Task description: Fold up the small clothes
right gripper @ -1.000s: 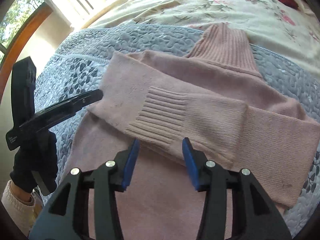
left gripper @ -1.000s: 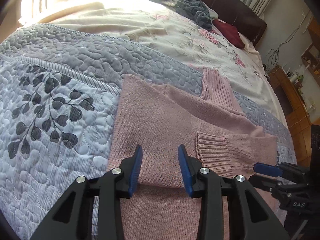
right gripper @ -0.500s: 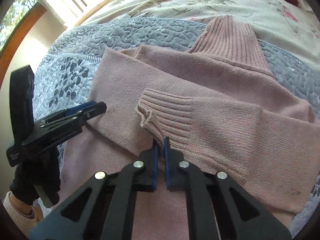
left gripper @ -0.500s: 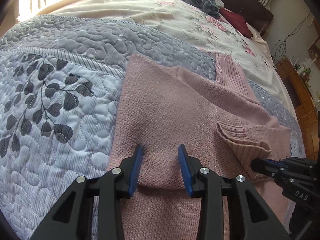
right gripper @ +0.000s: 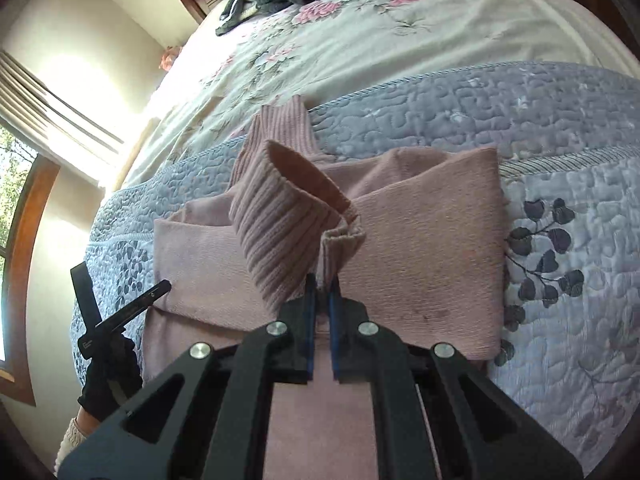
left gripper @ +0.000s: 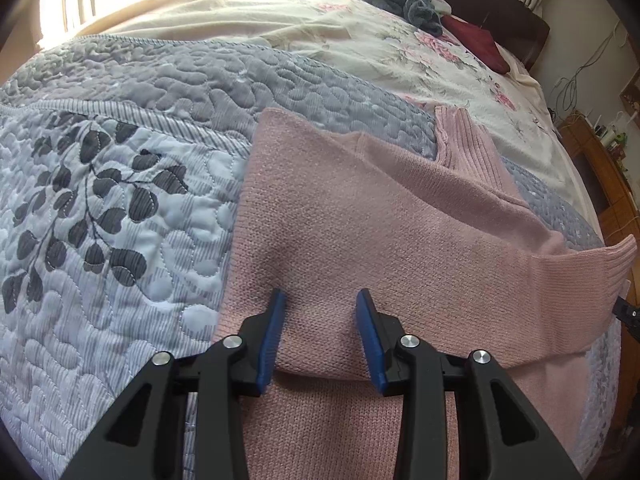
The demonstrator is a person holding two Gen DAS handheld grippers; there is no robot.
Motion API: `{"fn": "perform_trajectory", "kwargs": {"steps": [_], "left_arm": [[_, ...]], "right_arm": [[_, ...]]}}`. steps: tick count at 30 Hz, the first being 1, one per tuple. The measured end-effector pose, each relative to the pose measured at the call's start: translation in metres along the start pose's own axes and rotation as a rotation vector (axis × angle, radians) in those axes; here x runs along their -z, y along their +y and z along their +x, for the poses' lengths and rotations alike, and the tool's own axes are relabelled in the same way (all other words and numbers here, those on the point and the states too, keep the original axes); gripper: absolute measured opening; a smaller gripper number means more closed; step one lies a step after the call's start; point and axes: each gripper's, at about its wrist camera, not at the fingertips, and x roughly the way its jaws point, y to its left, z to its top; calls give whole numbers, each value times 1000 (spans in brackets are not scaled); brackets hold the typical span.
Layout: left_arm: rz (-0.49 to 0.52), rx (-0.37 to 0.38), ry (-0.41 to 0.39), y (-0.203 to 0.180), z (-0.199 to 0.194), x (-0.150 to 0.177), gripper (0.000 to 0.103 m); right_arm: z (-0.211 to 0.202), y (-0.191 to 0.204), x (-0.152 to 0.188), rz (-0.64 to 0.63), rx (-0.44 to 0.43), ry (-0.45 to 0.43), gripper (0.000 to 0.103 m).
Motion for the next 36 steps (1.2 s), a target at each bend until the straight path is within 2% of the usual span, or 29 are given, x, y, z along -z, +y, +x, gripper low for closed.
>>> {"fn": "perform_trajectory", "kwargs": {"steps": [4,9,11,13,15,18,21,24,27,29,32,35,36], "left_arm": [[16,-9,-3,-1,1,1,38],[32,-21,7,-4,2,0,38],[32,-32,20,-6,-1,-3,38],[26,-49,0,-11,-12,-7,38],[37,-11,-49,-21,-27,-10,39],[84,29,-66,-47,-33,-13,43],[119,57,-33,-69,-21,-13,44],[136,32,-4,-75,-5,-9,44],[125,13,39,-67,15,-1,44],[134,20,25,-63,18,3,44],[145,17,17,-64,17,5,44],[144,35,25,-61,16,4,44],[138,47,27,-60,16,3,44]], "right_arm": [[5,-43,7,50,97,15,5],[26,-83,22,121,77,108,6],[16,-82,23,124,68,99,10],[-1,-76,22,90,101,45,13],[-13,-63,17,29,128,4,13],[-12,-45,7,-19,110,-8,15],[-1,-35,-1,-32,129,1,17],[-8,-31,-1,-42,143,-59,17],[-23,-28,-2,-56,42,-122,21],[-15,-27,-6,-66,60,-82,30],[14,-38,-6,-42,117,20,30],[32,-58,2,3,153,76,25],[35,-64,5,17,141,84,25]]}}
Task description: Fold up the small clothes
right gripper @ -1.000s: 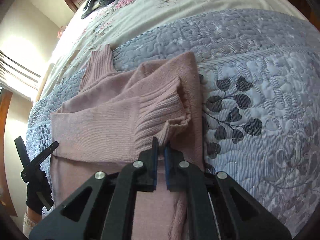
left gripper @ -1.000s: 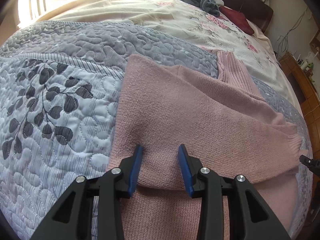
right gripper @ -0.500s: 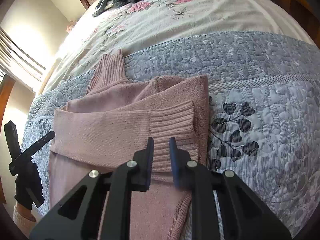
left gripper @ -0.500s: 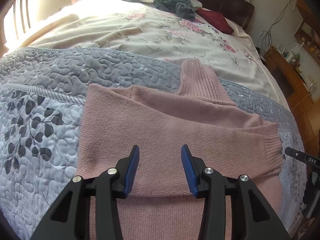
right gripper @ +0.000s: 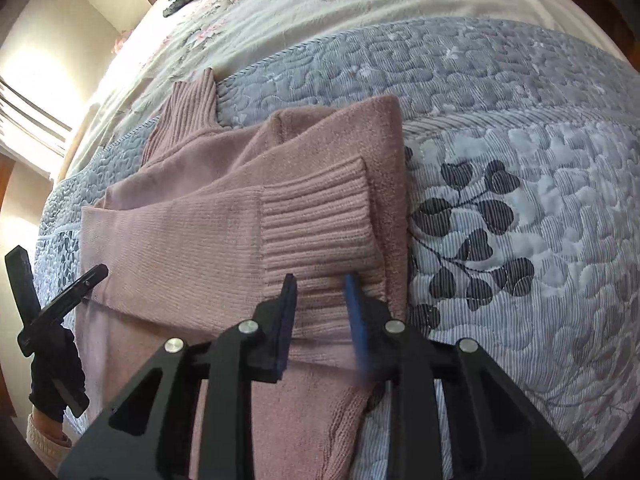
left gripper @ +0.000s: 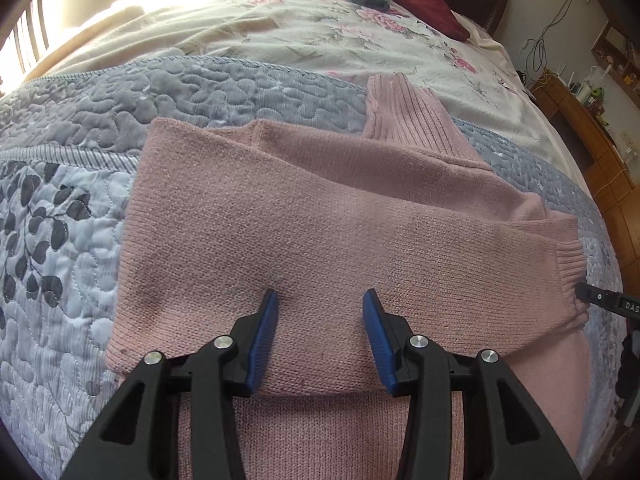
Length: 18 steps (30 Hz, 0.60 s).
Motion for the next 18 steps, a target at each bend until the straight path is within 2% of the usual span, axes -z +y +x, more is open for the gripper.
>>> {"fn": "perform_trajectory", "kwargs": {"steps": [3,6,9,14,16,17,18], "left_arm": [[-33,36,0,6,1,0,44],[-77,55,12,9,-1,-4,44],[-97,79,-7,6,-13,-18,44],[-67,83,-67,-13,-23,-68,44],[-50,81,-66,-20,-12,-93,45],[-49,89,-53,-22,-4,-105,45],[-50,83,-41,-24,7,-116,45]], "right_arm": [[4,-6,2,-4,-28,5,25],[0,1,-5,-37,-10,26,26],[-11,17,-19,-85,-54,-2,36],[-4,56,-73,-106,-177,-2,38],[9,74,-100,-126,-188,-4,44],[18,82,-113,-128,-198,7,52],[28,86,-125,-118,-211,22,54]]}}
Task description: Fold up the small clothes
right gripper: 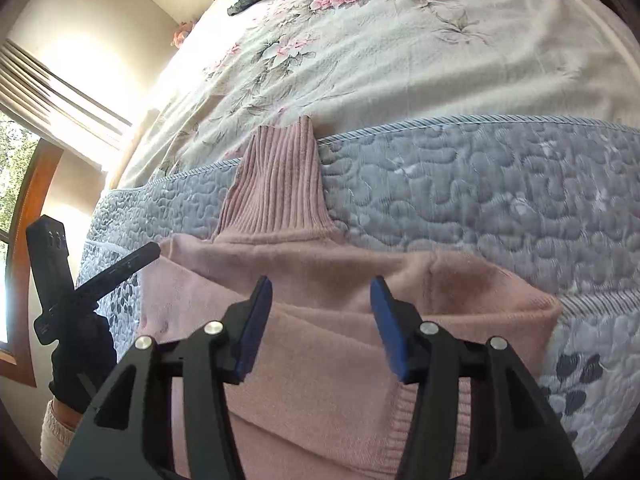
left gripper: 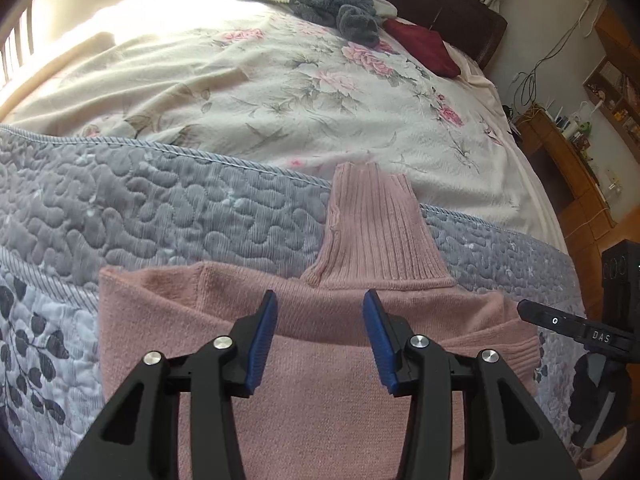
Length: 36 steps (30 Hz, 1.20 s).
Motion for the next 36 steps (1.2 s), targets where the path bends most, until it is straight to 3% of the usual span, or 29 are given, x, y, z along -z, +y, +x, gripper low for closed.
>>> {"fn": "perform_trajectory", "kwargs": {"steps": [7,12,16,17,18,20,21,25,29,36], "left_arm": [[6,39,79,-8,70,-42,45],[4,42,93,-9,100,-54,46],[-31,107,125,-10,117,-53,43],[-28,110,132,-13,121,-52,42],[-18,103,127,-16,122,-50,38],[3,97,125,-18,123,-48,12],[4,100,116,-17,120,-47,12],[4,173,22,-12,86,-43,11],[78,236,-64,-20,43,-29,11],[130,294,-167,-13,-26,34,11]], "right_arm": [[71,-5,-61,89,-37,63,54],[97,-3,-79,78,-12,55,54],[112,-3,-85,100,-51,69,53],[115,-2,-85,99,-59,71,43],[118,0,-85,97,-73,82,25],[117,3,-84,91,-85,78,12],[112,5,-83,68,-77,62,8],[79,20,-74,-42,-86,-20,8],[43,44,-44,-194,-91,-90,8],[-12,64,31,-320,-134,-166,8]]}}
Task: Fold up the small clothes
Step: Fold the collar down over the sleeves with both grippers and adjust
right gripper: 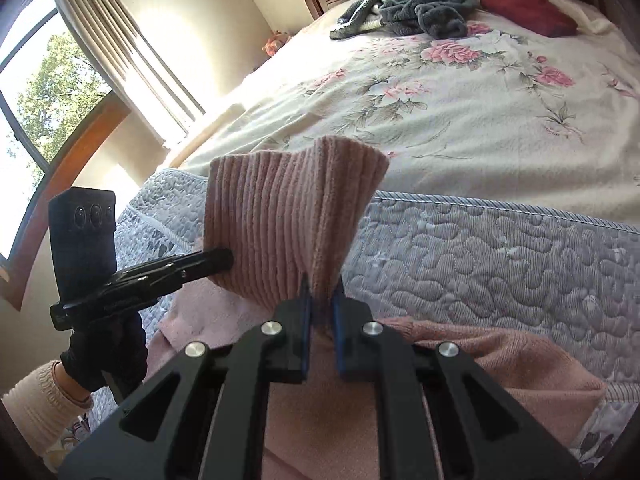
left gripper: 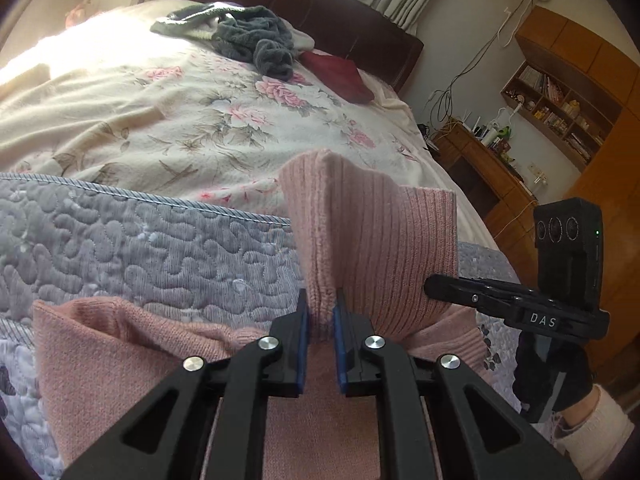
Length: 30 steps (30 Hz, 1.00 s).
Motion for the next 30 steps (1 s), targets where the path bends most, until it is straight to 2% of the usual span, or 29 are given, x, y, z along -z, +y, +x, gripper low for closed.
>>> {"fn": "perform_trajectory", "kwargs": {"steps": [4,8,10,13,15,16,18,20,21,24,25,26,27,28,30], "left_arm": [[4,-6,24,-3,-21,43,12],[-52,-34,94,8,-30,85,12],[-85,-40,127,14,-36,100,13],[-121,-26,167,16,-43,113,14],[-153,3,187,13,-44,116,24],[-170,24,193,11,-43,115,31],[-191,26,199,5,-37,112,34],[-208,26,218,-1,-27,108,46],[-224,17,238,-1,-19,107,47],[-263,18,276,-1,-1,108,44],[-266,17,274,-2,2,108,39],[-267,20,268,-3,3,108,27],[-273,21,269,-2,4,107,22],[-286,29,271,-1,6,106,15],[-304,40,260,3,5,102,11]], "right_arm": [[-11,28,41,-102,59,44,10],[-8,34,87,-103,76,133,18],[-8,32,108,-87,85,176,18],[-18,22,127,4,68,195,18],[-25,15,128,101,14,176,20],[-26,12,127,147,-1,167,23],[-21,6,122,243,-22,163,41],[-10,-1,119,317,-28,176,42],[-5,-3,119,347,-44,179,42],[13,-7,118,401,-55,216,41],[17,-6,118,399,-55,216,39],[20,-5,116,392,-59,222,28],[21,-4,115,392,-72,228,11],[22,-4,113,396,-87,230,8],[19,-2,107,385,-90,213,7]]}}
